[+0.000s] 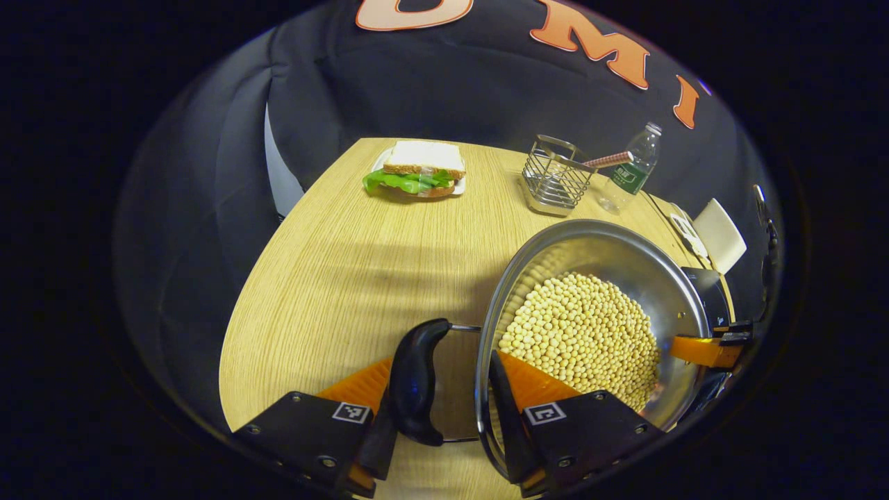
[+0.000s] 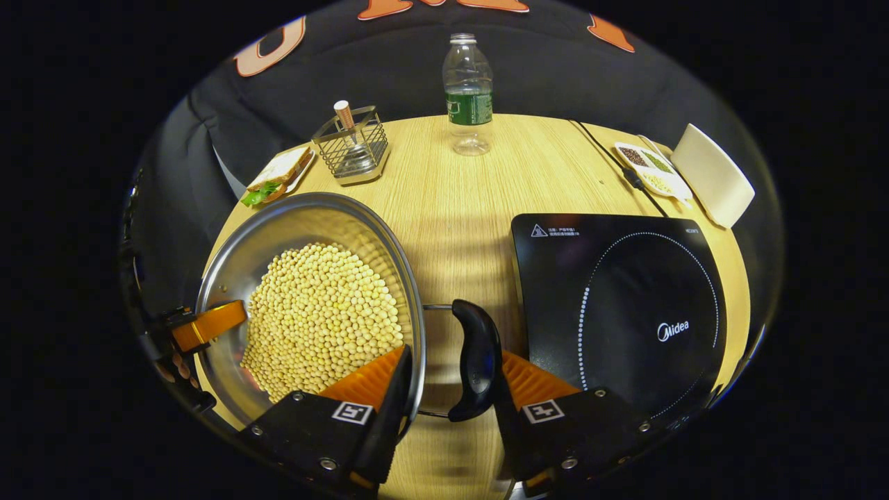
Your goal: First push the handle of the pot to place it horizontally, then grasp the pot with both hands and set it on the induction cooktop.
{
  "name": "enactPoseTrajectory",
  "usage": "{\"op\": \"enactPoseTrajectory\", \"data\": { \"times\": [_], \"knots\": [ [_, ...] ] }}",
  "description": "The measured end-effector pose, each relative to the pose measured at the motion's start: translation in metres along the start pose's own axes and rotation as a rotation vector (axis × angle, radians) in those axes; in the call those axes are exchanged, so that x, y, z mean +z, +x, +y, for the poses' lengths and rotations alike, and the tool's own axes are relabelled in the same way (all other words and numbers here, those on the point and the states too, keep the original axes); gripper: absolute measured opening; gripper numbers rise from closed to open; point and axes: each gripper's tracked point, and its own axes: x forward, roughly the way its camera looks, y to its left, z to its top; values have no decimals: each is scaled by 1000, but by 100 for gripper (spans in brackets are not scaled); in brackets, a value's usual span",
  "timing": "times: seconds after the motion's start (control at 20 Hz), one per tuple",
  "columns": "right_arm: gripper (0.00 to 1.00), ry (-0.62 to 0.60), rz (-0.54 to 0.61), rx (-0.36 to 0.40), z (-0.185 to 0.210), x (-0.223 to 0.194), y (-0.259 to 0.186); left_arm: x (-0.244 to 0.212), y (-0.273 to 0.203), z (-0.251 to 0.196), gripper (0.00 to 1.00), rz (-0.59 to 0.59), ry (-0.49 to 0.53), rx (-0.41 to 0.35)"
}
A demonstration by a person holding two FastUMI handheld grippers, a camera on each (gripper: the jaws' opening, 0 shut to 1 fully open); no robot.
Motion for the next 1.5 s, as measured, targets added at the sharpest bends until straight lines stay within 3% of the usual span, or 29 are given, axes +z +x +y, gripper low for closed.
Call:
{"op": "enactPoseTrajectory", "data": {
  "times": [0.35, 0.4, 0.55, 0.6, 0.8, 0.85, 0.95, 1.0, 1.25, 1.3, 1.35, 1.5],
  "knots": [
    [49, -4, -21, 21, 2, 14, -3, -2, -3, -6, 63, -27, 13, 44],
    [53, -6, -34, 26, 1, 19, -5, -3, -7, -6, 63, -33, 19, 46],
    [48, -1, -73, 37, -10, 19, -16, 9, -32, -10, 63, -84, 48, 54],
    [53, 7, -81, 40, -15, 21, -21, 11, -39, -10, 63, -103, 66, 53],
    [50, 44, -133, 48, -32, 27, -44, 30, -66, -29, 67, -157, 125, 44],
    [46, 51, -146, 46, -38, 27, -51, 37, -74, -32, 63, -172, 140, 39],
    [50, 73, -169, 41, -51, 30, -67, 47, -88, -38, 58, -200, 169, 26],
    [50, 88, -179, 39, -59, 32, -73, 45, -94, -39, 63, -211, 183, 18],
    [50, 130, -236, 20, -112, 37, -113, 47, -159, -20, 62, -266, 213, -18],
    [45, 136, -247, 17, -124, 35, -120, 47, -166, -14, 58, -275, 206, -24],
    [50, 149, -258, 15, -135, 34, -127, 46, -174, -6, 61, -277, 203, -31],
    [49, 171, -268, 1, -168, 31, -143, 58, -174, 14, 61, -293, 212, -46]
  ]
}}
